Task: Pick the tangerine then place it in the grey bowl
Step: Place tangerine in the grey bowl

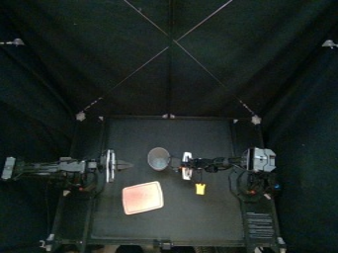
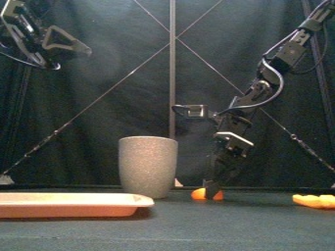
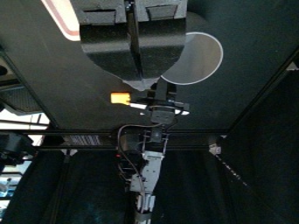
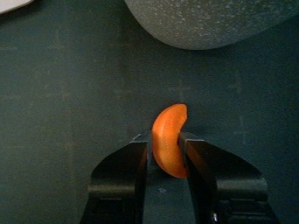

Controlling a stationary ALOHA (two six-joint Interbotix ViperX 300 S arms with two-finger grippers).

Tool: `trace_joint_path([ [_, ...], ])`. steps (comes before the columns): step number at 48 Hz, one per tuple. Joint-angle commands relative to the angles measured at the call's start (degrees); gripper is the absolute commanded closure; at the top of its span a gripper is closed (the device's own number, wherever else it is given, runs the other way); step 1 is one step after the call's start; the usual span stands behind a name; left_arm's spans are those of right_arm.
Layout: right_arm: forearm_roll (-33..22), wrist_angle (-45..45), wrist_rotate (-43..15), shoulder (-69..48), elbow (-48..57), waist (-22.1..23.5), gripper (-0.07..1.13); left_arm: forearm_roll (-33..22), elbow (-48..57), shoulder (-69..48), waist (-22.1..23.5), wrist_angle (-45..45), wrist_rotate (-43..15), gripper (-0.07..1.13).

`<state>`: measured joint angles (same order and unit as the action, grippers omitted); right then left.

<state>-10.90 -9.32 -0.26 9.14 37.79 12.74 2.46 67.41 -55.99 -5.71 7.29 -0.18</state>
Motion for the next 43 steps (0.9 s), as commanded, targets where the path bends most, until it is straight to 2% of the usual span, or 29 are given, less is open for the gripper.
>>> trace_joint_path([
  [1, 0.0, 0.3, -0.1, -1.5, -1.1, 0.1, 0.43, -0.1, -0.5, -0.2, -0.1, 0.5, 0.2, 0.99],
  [13, 0.1, 0.1, -0.8, -5.7, -1.1, -0.3, 0.43, -0.1, -0.3, -0.2, -0.1, 0.5, 0.1, 0.99],
  [33, -0.1, 0.4, -0.8, -20.2, 1.5, 0.1, 0.45, -0.2, 0.0, -0.2, -0.1, 0.6, 0.2, 0.99],
  [43, -0.9, 9.0, -0.7, -21.2, -0.3, 0.2, 0.45, -0.2, 0.0, -0.2, -0.4, 1.4, 0.0, 0.99],
])
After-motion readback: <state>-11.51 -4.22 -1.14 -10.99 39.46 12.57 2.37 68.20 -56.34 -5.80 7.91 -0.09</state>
